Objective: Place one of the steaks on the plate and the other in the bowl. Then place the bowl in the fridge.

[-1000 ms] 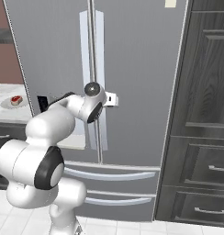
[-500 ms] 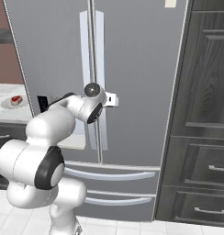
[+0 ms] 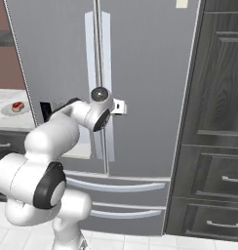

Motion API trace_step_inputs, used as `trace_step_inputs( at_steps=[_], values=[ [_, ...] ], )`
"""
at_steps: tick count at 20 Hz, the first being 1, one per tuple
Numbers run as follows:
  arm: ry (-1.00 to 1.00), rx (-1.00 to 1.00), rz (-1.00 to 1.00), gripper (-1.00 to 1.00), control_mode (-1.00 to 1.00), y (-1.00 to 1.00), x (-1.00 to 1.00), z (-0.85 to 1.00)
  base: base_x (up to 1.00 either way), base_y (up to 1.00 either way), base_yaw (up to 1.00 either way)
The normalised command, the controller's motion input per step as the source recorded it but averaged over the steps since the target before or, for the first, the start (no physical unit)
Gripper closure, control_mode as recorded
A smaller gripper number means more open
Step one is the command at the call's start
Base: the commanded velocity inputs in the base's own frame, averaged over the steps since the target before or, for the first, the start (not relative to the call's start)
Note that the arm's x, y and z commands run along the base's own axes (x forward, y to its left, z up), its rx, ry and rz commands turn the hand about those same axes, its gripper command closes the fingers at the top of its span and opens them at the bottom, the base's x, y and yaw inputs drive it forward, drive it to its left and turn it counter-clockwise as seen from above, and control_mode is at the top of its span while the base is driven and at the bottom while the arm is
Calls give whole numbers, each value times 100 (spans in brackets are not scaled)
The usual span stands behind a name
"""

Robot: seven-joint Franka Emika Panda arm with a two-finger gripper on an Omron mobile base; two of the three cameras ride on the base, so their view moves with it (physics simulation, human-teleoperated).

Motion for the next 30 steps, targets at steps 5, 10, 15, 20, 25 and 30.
trace_step_inputs(
  at_steps=[5,10,15,20,25,30],
  values=[
    [0,17,4,100,-100,-60,-92,27,0,0,0],
    [4,9,5,100,-100,-71,-67,17,0,0,0],
    [0,8,6,100,-100,-90,-98,11,0,0,0],
    [0,5,4,100,-100,-76,-58,0,0,0,0],
    [0,0,1,-100,-100,-5,-6,0,0,0,0],
    [2,0,0,-100,-100,-10,-8,0,0,0,0]
  ],
)
